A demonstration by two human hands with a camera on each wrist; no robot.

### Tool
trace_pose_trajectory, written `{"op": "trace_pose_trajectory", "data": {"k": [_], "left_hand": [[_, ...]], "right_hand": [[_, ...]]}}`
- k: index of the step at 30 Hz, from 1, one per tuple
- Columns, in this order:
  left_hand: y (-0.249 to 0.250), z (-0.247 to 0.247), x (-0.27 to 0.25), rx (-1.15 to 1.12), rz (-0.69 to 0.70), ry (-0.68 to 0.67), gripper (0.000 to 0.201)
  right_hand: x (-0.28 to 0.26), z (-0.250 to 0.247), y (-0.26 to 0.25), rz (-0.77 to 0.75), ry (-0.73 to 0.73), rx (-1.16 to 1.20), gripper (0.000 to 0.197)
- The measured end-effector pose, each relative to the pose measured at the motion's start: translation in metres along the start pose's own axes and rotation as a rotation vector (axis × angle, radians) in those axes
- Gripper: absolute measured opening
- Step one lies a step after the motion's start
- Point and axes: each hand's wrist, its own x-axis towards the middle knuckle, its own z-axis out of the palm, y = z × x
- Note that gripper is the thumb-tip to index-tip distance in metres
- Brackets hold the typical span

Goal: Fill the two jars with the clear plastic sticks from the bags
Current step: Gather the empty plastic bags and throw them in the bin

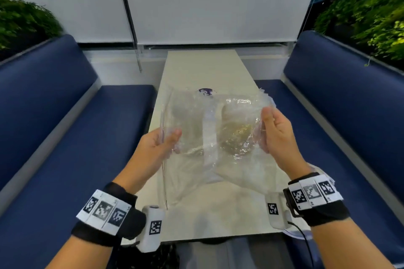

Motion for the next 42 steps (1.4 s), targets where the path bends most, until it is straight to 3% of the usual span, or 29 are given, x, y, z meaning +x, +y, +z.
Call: {"op": "trace_pose_trajectory", "data": {"k": [3,6,8,11,13,19,22,25,29,33,38,42], "left_hand": [[-0.004,0.005,0.002,0.036,0.098,0.133,0.030],[0.000,0.001,0.000,0.082,0.181,0.171,0.025],[0.001,-0.003,-0.004,0.065,0.194,0.141,0.023],[-0.008,-0.007,-0.006,0.032,0.187,0.114,0.027],[-0.015,-0.006,-0.009,0.039,0.177,0.095,0.029],[-0.022,-0.004,-0.020,-0.037,0.155,-0.075,0.034],[-0.018,-0.001,-0.022,-0.040,0.194,-0.173,0.031],[-0.017,0.008,-0.021,-0.064,0.186,-0.238,0.032],[-0.018,0.024,-0.017,-0.058,0.128,-0.331,0.038],[-0.022,0.039,-0.006,-0.026,0.097,-0.444,0.022],[-0.024,0.044,0.003,0.062,0.108,-0.549,0.034],[-0.020,0.038,-0.001,0.071,0.087,-0.400,0.033]], "right_hand": [[-0.002,-0.007,0.006,-0.026,0.125,-0.194,0.040],[-0.003,-0.033,0.019,0.027,0.260,-0.421,0.049],[-0.005,-0.063,0.033,0.184,0.333,-0.834,0.060],[-0.020,-0.090,0.043,0.569,0.219,-1.242,0.086],[-0.030,-0.094,0.049,0.714,0.139,-1.274,0.099],[-0.041,-0.123,0.072,0.878,0.059,-1.263,0.128],[-0.044,-0.141,0.087,0.960,-0.111,-1.041,0.120],[-0.045,-0.146,0.104,0.871,-0.292,-1.004,0.077],[-0.037,-0.141,0.085,0.475,-0.347,-0.955,0.043],[-0.031,-0.121,0.040,0.177,-0.426,-0.866,0.045],[-0.033,-0.064,0.000,-0.126,-0.382,-0.891,0.043],[-0.028,-0.035,-0.006,-0.339,-0.461,-0.870,0.043]]}}
